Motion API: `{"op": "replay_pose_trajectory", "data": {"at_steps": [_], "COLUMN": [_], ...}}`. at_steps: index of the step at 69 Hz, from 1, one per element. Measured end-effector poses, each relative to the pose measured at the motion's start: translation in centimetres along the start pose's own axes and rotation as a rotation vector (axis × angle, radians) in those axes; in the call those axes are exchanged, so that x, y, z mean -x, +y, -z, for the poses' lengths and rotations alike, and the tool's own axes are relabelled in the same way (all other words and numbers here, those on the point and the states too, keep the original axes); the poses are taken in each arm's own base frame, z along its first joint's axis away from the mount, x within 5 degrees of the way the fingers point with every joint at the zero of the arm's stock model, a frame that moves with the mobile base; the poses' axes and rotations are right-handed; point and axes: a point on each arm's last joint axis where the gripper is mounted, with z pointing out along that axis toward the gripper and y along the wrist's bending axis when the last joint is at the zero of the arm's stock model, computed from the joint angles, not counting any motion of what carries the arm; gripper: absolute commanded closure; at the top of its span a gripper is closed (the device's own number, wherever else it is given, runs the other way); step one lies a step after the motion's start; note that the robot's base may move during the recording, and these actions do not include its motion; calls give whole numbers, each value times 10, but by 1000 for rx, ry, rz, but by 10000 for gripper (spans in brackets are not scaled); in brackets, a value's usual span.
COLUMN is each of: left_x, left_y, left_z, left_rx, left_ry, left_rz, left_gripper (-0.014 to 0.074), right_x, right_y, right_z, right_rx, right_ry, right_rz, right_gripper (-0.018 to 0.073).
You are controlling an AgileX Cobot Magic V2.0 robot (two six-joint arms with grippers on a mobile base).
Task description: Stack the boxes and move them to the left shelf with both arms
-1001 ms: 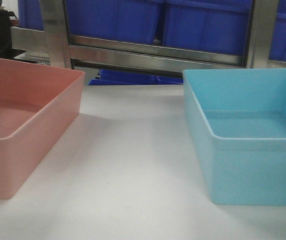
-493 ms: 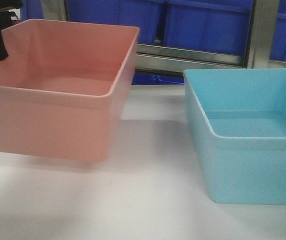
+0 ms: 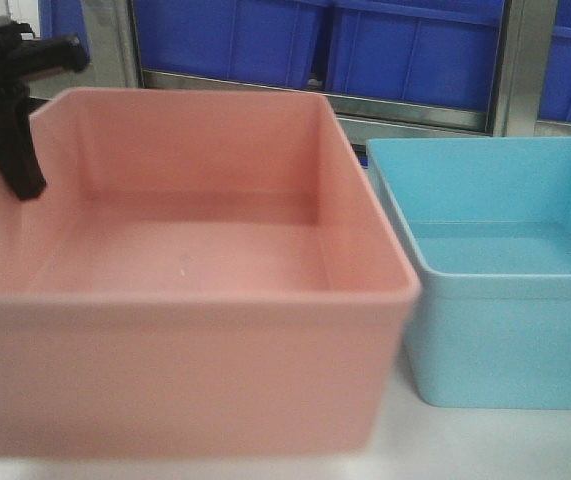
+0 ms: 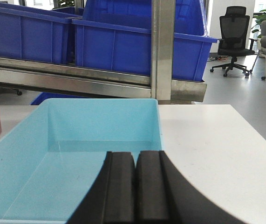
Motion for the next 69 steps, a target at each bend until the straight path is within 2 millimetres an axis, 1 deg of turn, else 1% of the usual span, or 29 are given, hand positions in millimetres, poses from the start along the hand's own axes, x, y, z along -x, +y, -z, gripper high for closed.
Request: {"op": "replay_pose_trajectory", "data": {"at_steps": [9, 14, 21, 22, 23, 31, 38, 44, 46, 53, 56, 60, 65, 69], "left_x": [-21, -27, -29, -34, -34, -34, -34, -33, -33, -33, -33, -34, -34, -34], "left_y": [-10, -15, -22, -36, -36, -36, -36, -36, -37, -38, -40, -42, -44, -44], "left_z": [-14, -19, -21, -47, -48, -48, -48, -48, -48, -46, -41, -33, -19, -1], "left_rx": [-3, -8, -21, -17, -16, -17, -17, -19, -21, -30, -40, -54, -72, -85], "left_ry": [35, 35, 20, 60, 62, 58, 55, 51, 50, 37, 20, -4, -46, -113], "left_rz": [-4, -1, -2, -6, -6, -6, -7, -24, -27, -35, -41, -48, -60, -87], "left_gripper": [601, 601, 601, 601, 601, 600, 569, 477, 427, 295, 274, 274, 274, 274], "right_x": [0, 0, 0, 0, 0, 0, 0, 0, 0, 0, 0, 0, 0, 0], "right_y": [0, 0, 0, 0, 0, 0, 0, 0, 0, 0, 0, 0, 0, 0], "right_z": [0, 0, 0, 0, 0, 0, 0, 0, 0, 0, 0, 0, 0, 0], "right_rx": [0, 0, 0, 0, 0, 0, 0, 0, 0, 0, 0, 0, 0, 0], "right_ry": [0, 0, 0, 0, 0, 0, 0, 0, 0, 0, 0, 0, 0, 0], "right_rz": [0, 0, 0, 0, 0, 0, 0, 0, 0, 0, 0, 0, 0, 0], "right_gripper": [510, 510, 510, 510, 510, 510, 510, 510, 510, 510, 510, 510, 510, 510]}}
